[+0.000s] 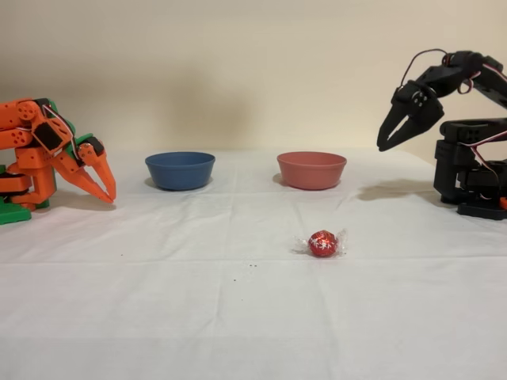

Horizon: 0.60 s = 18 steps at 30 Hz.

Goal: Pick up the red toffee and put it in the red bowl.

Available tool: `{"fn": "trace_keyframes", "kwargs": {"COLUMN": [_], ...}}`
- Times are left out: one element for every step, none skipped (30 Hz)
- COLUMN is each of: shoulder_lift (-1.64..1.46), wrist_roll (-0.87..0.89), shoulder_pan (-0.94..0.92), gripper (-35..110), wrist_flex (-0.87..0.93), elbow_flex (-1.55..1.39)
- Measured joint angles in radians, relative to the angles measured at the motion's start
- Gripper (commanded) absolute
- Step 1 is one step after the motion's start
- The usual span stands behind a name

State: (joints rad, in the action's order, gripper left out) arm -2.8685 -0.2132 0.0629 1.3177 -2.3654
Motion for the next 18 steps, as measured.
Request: {"fn": "trace_keyframes", "kwargs": {"shoulder_lift": [0.043, 0.089, 0.135, 0.173, 0.207, 0.244, 0.284, 0.324, 0.367, 0.405, 0.446, 0.491, 0.534, 0.58, 0.626, 0.673, 0.721, 0.764], "wrist_roll": [0.009, 0.02, 0.028, 0.032, 0.041, 0.054, 0.061, 0.072, 0.092, 0.118, 0.153, 0.195, 0.239, 0.278, 0.313, 0.344, 0.37, 0.393], "shoulder_pan": [0.009, 0.021, 0.029, 0.037, 0.051, 0.066, 0.081, 0.097, 0.112, 0.126, 0.135, 0.141, 0.15, 0.16, 0.172, 0.187, 0.201, 0.218], "gripper": [1, 1, 1, 1, 1, 1, 1, 1, 1, 1, 1, 1, 1, 1, 1, 1, 1, 1], "wrist_flex": [-0.002, -0.006, -0.011, -0.017, -0.025, -0.032, -0.044, -0.054, -0.066, -0.078, -0.086, -0.091, -0.091, -0.083, -0.074, -0.055, -0.037, -0.02], "elbow_flex": [0.034, 0.069, 0.104, 0.137, 0.17, 0.206, 0.242, 0.276, 0.311, 0.342, 0.37, 0.403, 0.436, 0.471, 0.505, 0.538, 0.572, 0.603]}}
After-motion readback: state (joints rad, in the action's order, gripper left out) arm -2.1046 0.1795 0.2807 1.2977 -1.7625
